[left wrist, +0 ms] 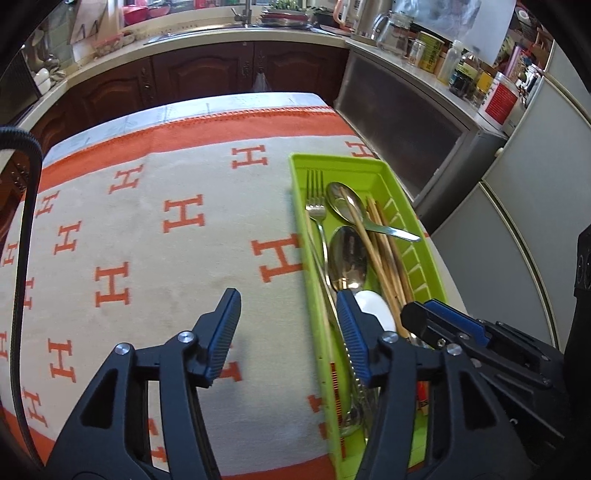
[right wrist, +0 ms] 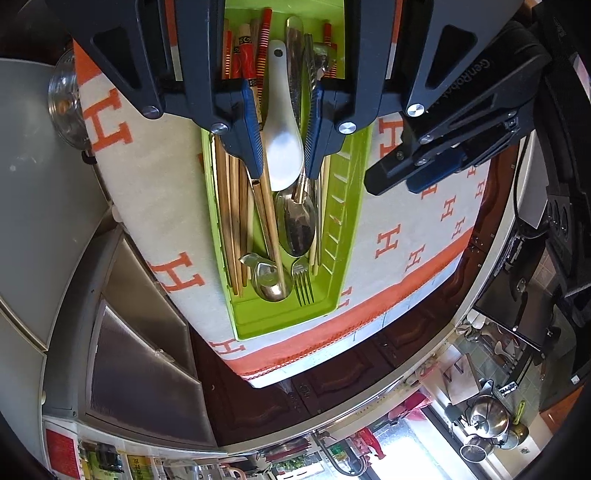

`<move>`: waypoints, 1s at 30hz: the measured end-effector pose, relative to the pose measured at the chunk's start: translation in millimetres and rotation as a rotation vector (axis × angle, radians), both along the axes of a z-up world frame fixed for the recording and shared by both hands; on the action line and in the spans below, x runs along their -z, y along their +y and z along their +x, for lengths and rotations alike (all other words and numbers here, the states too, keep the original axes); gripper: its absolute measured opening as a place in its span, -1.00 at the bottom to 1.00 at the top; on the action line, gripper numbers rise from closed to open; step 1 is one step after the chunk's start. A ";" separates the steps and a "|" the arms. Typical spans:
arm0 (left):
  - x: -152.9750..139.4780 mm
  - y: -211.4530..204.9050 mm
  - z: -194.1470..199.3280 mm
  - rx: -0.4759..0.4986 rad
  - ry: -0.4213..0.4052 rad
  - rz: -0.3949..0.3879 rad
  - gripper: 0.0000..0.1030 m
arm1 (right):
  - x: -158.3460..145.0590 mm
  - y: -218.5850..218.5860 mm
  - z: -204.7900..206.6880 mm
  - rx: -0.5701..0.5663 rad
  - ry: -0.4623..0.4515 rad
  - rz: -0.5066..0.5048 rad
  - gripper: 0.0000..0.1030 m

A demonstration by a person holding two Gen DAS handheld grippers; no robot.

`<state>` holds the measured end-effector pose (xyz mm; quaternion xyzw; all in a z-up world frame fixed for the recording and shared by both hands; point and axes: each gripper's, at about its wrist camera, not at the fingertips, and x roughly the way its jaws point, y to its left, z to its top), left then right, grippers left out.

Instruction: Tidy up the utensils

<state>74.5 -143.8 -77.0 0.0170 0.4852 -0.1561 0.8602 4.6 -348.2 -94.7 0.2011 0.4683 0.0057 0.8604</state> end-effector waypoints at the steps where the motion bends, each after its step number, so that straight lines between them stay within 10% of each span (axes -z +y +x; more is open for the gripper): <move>1: -1.4 2.9 -0.7 -0.007 -0.005 0.004 0.00 | -0.4 2.7 0.0 -0.006 -0.001 -0.006 -0.55; 19: -39.2 68.1 -29.3 -0.180 -0.109 0.097 0.17 | -39.1 39.6 -22.9 -0.046 -0.077 -0.110 0.07; 30: -74.4 129.4 -65.3 -0.301 -0.176 0.132 0.48 | -69.0 96.0 -43.6 -0.173 -0.128 -0.176 0.12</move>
